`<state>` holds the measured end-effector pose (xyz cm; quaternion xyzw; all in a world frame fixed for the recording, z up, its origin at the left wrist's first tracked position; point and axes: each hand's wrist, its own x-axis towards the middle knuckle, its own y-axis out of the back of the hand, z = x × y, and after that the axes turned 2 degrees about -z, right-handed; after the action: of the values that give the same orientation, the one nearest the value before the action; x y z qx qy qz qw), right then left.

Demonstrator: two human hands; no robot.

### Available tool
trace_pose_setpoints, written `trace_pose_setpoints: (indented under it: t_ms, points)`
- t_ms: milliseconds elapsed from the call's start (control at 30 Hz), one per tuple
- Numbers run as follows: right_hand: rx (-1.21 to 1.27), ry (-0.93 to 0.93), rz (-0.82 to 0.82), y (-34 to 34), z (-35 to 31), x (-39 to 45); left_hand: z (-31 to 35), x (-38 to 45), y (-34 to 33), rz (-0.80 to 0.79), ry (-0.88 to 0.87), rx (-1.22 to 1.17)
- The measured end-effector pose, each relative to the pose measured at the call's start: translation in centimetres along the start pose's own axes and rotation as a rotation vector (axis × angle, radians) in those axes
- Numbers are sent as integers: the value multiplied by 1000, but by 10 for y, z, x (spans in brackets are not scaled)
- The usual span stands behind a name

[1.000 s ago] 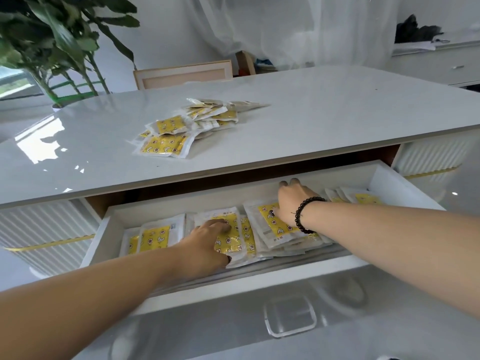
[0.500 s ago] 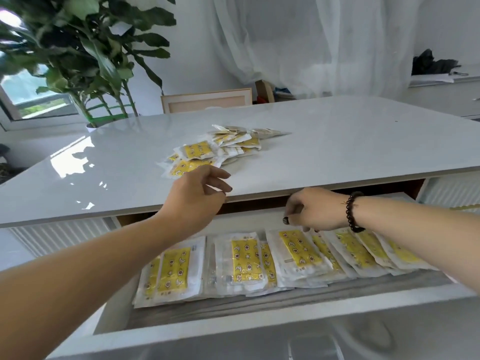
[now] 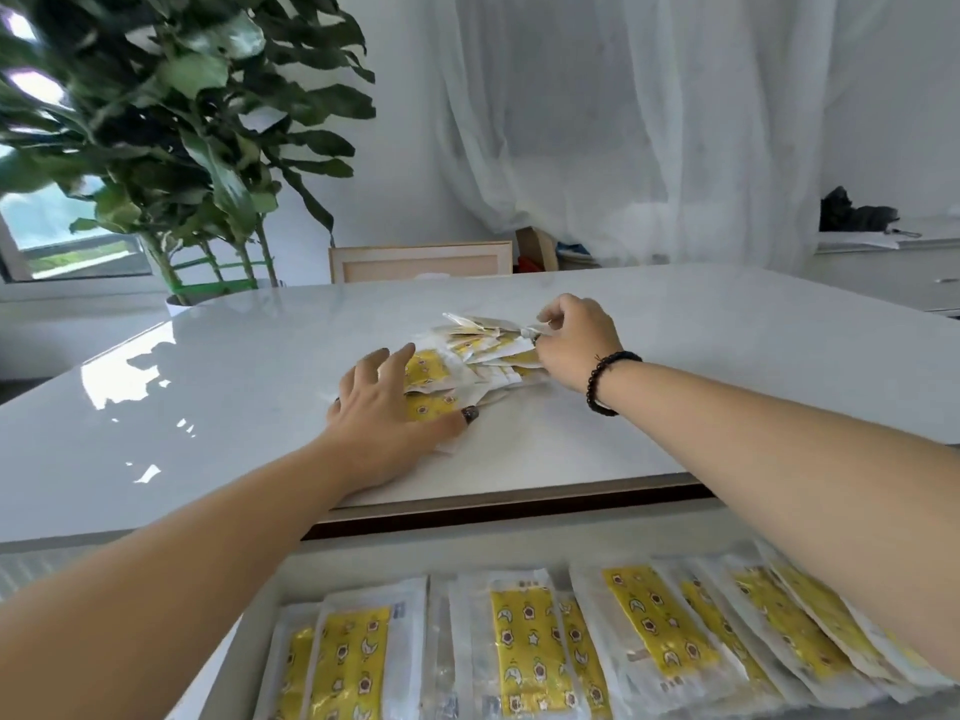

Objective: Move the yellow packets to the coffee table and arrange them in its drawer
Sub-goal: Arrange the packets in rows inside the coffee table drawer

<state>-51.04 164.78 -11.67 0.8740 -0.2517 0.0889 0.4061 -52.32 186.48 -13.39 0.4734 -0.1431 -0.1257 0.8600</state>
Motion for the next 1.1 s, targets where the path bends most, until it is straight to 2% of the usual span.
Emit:
trace_pose_setpoints:
  t_ms: [67,133,200,267,333,433,567,667,833,967,1033,1100]
  points:
    - [-173,5,8,-7,-4,23,-5,5,-3,-10,-29,54]
    - [-337,102,-21,-12,-7,43,-8,7,-7,6,-65,121]
    - [-419,159,-189,-17,-8,61,-9,8,-8,7,-80,128]
    - [-477,91,-440,-25,-8,70,-9,10,-9,6,-77,124]
    - [-569,64,-579,-34,-8,68,-10,11,-9,9,-72,129]
    - [-627,155,-498,-37,-7,58,-10,10,-10,14,-66,137]
    - [-406,137,-410,-23,5,38,-10,8,-11,34,-61,147]
    - [-262,153,-278,-17,19,13,-10,7,-11,55,-51,166]
    - [-208,189,-175,-1,25,-25,-9,6,-10,74,-45,205]
    - [-101,183,-26,7,23,-42,-10,5,-10,124,-58,174]
    - [-67,174,-35,10,21,-45,-9,5,-10,157,-72,165]
    - [-156,166,-111,10,18,-45,-8,5,-10,173,-87,164]
